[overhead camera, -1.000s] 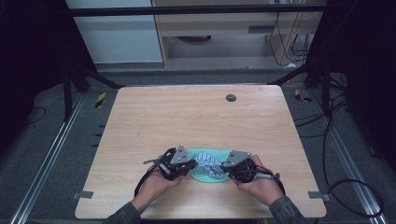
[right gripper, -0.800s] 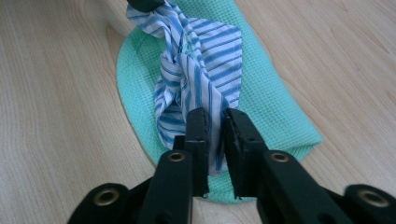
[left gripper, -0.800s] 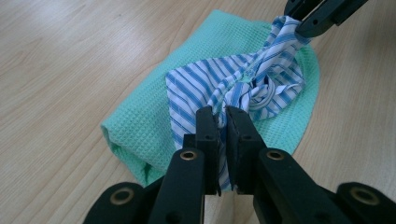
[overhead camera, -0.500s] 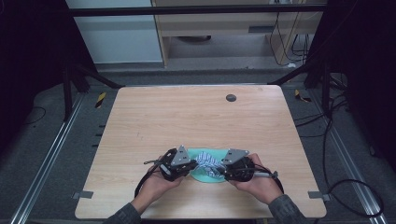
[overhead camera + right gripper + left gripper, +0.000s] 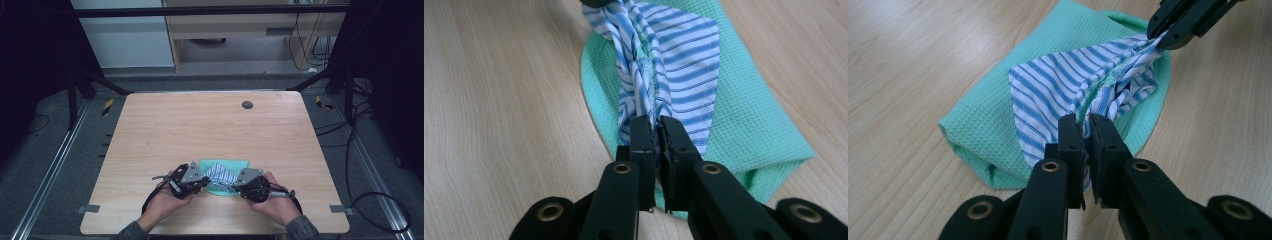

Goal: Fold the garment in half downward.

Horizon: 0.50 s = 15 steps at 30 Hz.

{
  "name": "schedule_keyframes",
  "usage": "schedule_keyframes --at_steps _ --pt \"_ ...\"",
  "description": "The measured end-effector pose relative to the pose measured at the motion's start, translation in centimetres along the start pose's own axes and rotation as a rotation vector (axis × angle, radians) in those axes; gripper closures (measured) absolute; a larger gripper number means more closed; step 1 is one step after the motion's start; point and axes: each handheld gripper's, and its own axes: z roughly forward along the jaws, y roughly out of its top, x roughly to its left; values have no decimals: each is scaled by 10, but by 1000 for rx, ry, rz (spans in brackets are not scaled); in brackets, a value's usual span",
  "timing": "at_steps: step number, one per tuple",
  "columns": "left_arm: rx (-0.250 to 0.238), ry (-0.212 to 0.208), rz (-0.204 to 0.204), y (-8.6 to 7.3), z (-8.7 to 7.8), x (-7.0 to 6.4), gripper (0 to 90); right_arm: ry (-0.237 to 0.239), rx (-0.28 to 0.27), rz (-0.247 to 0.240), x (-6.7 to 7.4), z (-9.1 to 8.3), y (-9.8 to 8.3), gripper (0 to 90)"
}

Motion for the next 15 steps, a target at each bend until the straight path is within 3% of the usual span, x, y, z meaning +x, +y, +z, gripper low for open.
schedule_keyframes --at_steps 5,15 --pt "27 -8 12 -6 2 -3 853 17 22 -27 4 3 -1 867" --pt "42 -36 -1 -14 3 -9 854 46 62 -59 12 8 -4 868"
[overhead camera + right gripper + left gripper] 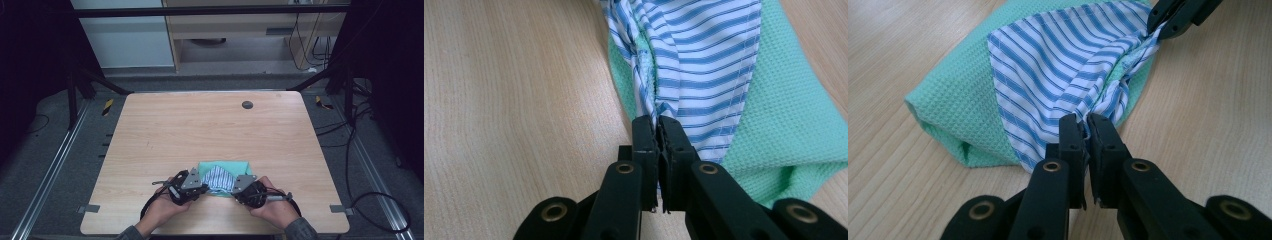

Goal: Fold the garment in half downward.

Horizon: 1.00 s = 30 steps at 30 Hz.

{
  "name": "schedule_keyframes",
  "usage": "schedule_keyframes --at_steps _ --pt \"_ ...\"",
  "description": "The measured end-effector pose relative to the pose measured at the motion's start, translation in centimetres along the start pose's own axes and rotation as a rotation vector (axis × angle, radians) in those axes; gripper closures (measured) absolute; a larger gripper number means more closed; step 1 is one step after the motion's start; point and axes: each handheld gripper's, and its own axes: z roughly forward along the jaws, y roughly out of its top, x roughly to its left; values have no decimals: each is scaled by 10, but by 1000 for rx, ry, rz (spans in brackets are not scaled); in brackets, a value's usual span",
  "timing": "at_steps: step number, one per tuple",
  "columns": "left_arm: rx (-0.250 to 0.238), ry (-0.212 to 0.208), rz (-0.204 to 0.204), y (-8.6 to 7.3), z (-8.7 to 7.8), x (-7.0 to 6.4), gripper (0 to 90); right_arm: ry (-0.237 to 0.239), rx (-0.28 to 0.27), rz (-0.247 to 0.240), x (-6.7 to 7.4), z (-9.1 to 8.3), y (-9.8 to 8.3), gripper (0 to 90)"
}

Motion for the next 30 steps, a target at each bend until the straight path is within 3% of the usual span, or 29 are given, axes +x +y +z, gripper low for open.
schedule_keyframes --at_steps 19,30 --pt "-6 -24 -12 -4 -1 -6 853 -5 -18 -5 -2 -3 -6 865" --pt "1 -46 -11 -7 -2 -18 849 7 -5 1 5 -8 -9 857"
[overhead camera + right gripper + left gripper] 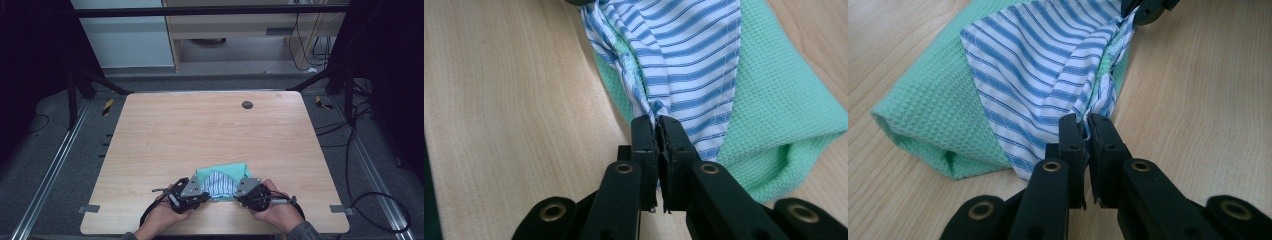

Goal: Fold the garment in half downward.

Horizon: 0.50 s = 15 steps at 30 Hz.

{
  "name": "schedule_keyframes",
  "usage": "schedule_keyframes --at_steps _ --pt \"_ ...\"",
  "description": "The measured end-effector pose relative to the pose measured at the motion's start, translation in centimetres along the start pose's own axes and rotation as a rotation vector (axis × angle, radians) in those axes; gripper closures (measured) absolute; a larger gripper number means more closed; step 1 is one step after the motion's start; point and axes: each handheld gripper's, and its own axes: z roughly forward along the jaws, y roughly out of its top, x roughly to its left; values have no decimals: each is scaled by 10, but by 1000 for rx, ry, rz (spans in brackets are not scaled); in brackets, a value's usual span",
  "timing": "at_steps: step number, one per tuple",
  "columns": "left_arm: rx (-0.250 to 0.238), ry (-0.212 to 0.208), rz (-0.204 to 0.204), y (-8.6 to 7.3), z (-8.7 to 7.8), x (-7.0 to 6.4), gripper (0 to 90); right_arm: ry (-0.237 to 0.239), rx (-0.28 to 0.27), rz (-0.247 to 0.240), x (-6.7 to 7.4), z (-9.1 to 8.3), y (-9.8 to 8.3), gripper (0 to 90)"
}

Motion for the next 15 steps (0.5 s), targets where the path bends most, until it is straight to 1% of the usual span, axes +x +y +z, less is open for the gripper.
schedule_keyframes --at_steps 2,4,5,8,9,10,13,14,15 --pt "-3 -5 -4 0 -2 -1 845 8 1 3 1 -1 0 854" --pt "-16 17 -14 -2 -6 -3 793 0 -12 7 3 -4 -1 808" --pt "-26 11 -26 -3 -9 -4 761 -7 -21 15 4 -7 -2 776" --pt "-38 9 -32 -4 -16 -6 724 -3 -37 32 4 -13 -4 753" --pt "-37 0 -33 -4 -18 -6 734 -5 -39 36 3 -15 -6 749" --pt "-39 3 -33 -4 -19 -6 737 -4 -38 37 3 -16 -8 749" --pt "-52 0 -41 -3 -23 -6 724 -6 -42 56 3 -18 -11 738" --pt "-64 -3 -46 -2 -24 -7 723 -4 -43 58 2 -19 -12 737" --pt "-63 -1 -39 -1 -25 -7 723 -8 -45 59 3 -20 -13 726"
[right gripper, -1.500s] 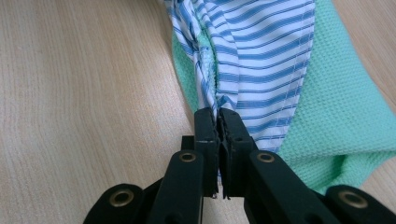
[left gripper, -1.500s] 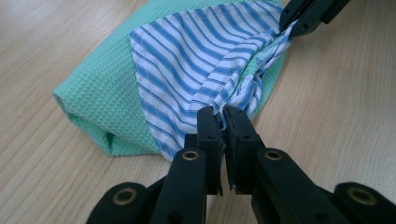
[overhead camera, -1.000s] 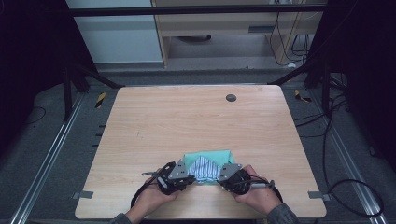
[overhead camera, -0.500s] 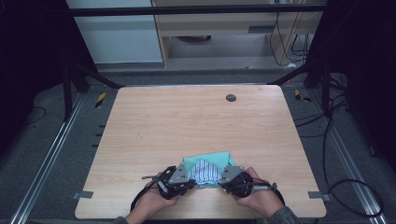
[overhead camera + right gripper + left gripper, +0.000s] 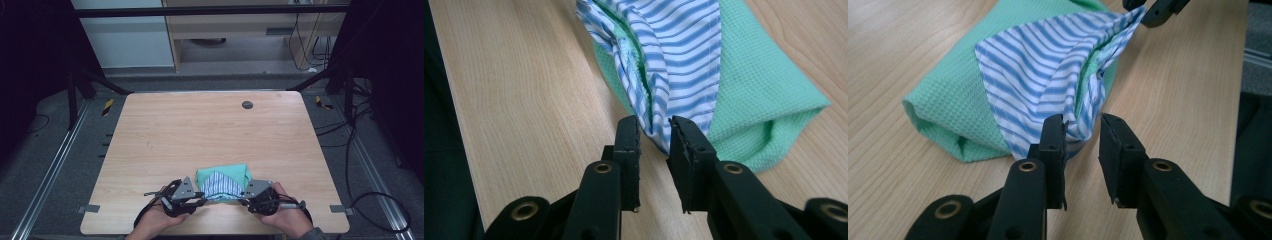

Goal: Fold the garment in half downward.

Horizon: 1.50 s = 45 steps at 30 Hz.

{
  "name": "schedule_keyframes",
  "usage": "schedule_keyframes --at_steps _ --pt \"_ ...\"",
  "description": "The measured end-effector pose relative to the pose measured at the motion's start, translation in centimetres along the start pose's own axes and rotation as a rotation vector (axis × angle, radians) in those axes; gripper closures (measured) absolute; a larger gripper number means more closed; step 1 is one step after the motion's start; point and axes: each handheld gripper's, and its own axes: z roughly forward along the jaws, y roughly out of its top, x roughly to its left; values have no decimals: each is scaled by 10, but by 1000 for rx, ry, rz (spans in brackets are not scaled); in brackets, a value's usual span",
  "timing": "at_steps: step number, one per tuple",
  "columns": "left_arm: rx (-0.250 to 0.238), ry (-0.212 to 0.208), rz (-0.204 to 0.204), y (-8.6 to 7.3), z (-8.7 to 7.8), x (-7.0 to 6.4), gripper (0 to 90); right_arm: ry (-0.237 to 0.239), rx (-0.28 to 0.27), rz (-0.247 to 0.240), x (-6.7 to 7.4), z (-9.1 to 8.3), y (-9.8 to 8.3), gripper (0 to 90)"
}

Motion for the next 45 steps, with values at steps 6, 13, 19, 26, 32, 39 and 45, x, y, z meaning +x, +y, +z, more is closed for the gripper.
schedule_keyframes --at_steps 6,13,19,26,32,39,45 --pt "3 23 -3 0 -5 0 664 -19 3 27 0 -6 -5 635" --pt "7 66 -21 1 -9 3 554 -43 1 53 -3 -13 -9 539" --pt "24 93 -38 -2 -13 7 466 -71 -1 70 -5 -17 -13 428" --pt "38 122 -99 -7 -19 19 291 -102 18 109 -12 -20 -21 236" --pt "48 158 -160 -13 -24 32 164 -128 42 169 -22 -19 -26 126" --pt "65 205 -234 -27 -32 54 112 -146 62 278 -41 -19 -36 64" --pt "83 230 -271 -38 -38 74 87 -185 60 327 -58 -14 -44 91"
